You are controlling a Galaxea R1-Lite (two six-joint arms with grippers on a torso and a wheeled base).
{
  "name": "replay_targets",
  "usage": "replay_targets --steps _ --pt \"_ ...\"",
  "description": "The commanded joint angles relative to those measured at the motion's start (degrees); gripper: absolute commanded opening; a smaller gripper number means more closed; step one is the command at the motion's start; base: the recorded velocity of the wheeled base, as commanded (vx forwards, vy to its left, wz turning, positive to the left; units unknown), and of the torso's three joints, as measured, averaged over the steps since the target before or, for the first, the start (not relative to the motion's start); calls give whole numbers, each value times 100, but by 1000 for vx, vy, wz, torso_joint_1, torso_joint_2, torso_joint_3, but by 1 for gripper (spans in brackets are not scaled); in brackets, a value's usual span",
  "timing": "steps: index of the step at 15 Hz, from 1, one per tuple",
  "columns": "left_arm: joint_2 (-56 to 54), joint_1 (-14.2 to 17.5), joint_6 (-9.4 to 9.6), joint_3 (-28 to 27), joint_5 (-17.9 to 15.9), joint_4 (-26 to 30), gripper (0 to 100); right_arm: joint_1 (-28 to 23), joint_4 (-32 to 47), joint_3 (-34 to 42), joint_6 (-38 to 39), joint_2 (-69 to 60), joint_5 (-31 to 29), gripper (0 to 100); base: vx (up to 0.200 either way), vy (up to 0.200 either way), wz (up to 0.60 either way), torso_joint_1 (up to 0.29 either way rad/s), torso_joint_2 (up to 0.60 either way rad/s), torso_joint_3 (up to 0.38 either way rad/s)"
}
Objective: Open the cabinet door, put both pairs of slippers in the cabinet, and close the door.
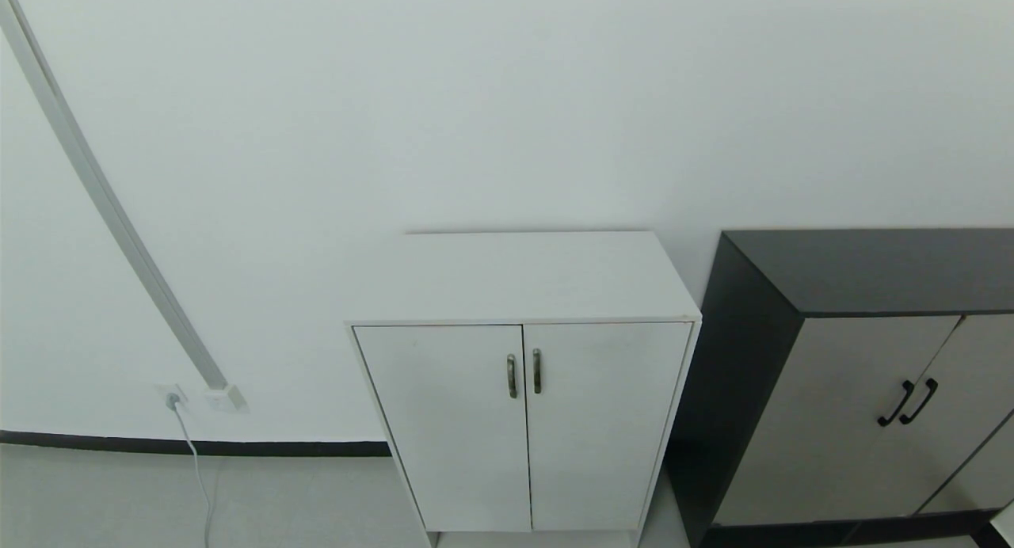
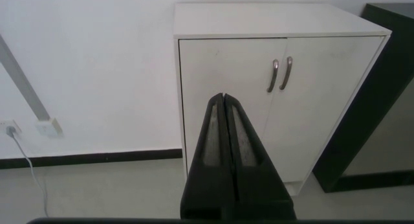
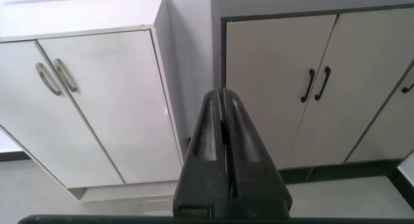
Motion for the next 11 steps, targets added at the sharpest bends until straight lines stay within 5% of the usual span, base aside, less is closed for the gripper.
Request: replay_targets --steps 1,11 --pt "7 1 5 1 -4 0 0 2 -22 0 223 -27 -39 0 0 0 0 0 0 0" --pt "7 1 5 1 5 0 0 2 -31 0 241 -27 -171 0 0 0 0 0 0 0"
